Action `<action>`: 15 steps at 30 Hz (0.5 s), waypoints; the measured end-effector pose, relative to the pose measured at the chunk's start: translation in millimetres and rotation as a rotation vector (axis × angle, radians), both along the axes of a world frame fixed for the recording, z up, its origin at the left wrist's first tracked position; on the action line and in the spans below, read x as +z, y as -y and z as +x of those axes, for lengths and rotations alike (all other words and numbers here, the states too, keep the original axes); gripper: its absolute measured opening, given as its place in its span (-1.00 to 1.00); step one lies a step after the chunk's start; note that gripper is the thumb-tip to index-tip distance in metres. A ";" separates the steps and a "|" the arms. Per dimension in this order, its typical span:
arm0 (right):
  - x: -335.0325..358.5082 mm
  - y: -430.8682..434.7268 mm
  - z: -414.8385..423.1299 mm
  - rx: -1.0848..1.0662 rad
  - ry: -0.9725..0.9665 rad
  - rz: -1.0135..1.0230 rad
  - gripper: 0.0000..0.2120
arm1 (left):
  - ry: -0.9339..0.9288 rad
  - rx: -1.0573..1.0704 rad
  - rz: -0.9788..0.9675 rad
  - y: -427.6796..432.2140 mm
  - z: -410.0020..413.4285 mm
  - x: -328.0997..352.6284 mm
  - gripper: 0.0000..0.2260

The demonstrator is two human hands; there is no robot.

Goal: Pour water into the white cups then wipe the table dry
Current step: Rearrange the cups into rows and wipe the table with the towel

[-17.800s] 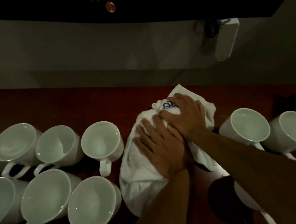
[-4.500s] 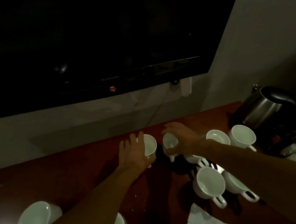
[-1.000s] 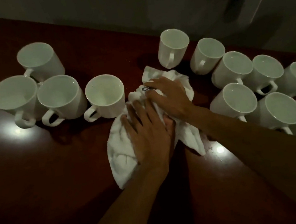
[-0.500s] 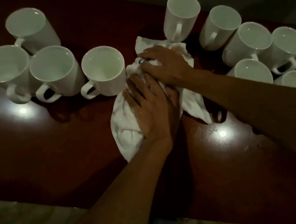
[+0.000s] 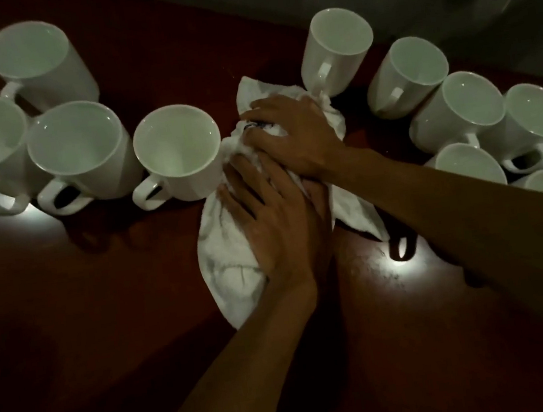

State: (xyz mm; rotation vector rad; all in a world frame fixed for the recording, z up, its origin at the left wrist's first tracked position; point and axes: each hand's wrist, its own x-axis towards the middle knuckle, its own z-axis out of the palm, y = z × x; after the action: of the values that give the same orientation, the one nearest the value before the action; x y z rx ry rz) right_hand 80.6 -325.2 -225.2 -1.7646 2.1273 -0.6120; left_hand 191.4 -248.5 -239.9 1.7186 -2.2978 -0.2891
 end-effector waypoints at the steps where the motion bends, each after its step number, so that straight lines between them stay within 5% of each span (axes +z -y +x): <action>1: 0.1 -0.1 0.1 0.003 -0.001 -0.006 -0.65 | -0.005 -0.001 -0.002 -0.1 -0.3 -0.5 -0.35; 15: 2.9 21.9 -0.7 0.113 0.004 0.015 -0.59 | -0.052 0.124 0.034 6.2 -16.4 -4.3 -0.35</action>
State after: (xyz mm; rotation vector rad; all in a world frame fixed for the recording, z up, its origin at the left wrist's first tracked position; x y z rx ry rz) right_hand 79.9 -347.1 -222.3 -1.8587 2.0083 -0.5675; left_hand 175.0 -254.7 -244.1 1.8386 -2.1514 -0.3449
